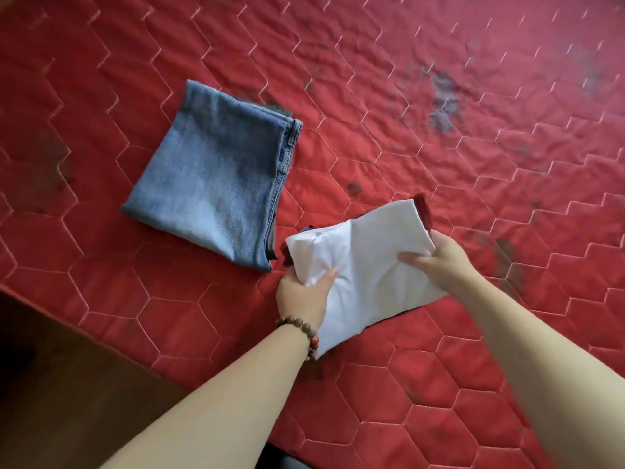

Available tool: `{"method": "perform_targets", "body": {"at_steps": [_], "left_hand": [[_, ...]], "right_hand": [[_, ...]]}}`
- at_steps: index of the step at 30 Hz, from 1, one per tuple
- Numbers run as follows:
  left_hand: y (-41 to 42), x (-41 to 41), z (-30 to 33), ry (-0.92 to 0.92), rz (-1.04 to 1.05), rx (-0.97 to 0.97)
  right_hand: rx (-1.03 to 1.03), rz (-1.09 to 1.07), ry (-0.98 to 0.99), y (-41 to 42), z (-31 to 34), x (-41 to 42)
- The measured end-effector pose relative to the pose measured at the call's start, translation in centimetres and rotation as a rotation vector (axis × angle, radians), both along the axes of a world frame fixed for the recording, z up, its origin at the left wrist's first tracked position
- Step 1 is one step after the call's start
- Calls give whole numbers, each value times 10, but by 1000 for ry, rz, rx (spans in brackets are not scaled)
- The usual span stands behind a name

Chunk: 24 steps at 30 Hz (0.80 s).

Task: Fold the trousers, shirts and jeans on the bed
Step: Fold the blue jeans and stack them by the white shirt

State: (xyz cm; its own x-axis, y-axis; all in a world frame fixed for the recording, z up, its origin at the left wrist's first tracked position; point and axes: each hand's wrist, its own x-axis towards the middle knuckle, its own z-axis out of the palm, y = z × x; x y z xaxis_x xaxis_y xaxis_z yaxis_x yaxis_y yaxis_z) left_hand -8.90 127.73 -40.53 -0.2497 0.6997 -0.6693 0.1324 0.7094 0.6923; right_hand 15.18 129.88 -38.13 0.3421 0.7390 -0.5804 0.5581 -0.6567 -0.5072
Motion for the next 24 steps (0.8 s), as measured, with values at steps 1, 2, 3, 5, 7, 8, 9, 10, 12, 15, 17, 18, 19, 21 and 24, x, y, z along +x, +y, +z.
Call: {"method": "perform_targets", "body": {"at_steps": [1,2,3,5,7,8,9,10,12,15,17,18,19,21,24], "left_hand": [[6,-1,8,-3,23,36],[14,-6,16,-2,48,67],[24,-14,24,6,84,91],[46,-38,37,29,186,106],[66,-68,45,53,301,107],[74,-83,48,64,350,113],[82,-96,50,69,396,126],[88,-107,50,72,446,143],[99,-124,47,76,560,179],[109,-135,36,123,687,242],[111,-137,26,124,724,280],[111,-137,21,105,730,298],[111,-139,15,85,729,302],[111,-142,3,64,716,276],[111,-150,-9,93,690,295]], "right_hand": [[34,25,-8,13,13,-1],[66,49,-12,28,26,-4],[92,72,-11,44,36,-10],[129,133,3,82,49,-32],[168,248,-17,125,54,-65],[188,314,-34,146,54,-83],[211,383,-43,167,55,-103],[229,454,-43,188,54,-122],[253,595,-50,222,50,-158],[249,755,-82,263,42,-197],[251,836,-106,282,33,-213],[262,869,-123,290,27,-218],[264,888,-137,295,20,-224],[239,869,-140,301,9,-231],[275,837,-116,308,0,-239]]}}
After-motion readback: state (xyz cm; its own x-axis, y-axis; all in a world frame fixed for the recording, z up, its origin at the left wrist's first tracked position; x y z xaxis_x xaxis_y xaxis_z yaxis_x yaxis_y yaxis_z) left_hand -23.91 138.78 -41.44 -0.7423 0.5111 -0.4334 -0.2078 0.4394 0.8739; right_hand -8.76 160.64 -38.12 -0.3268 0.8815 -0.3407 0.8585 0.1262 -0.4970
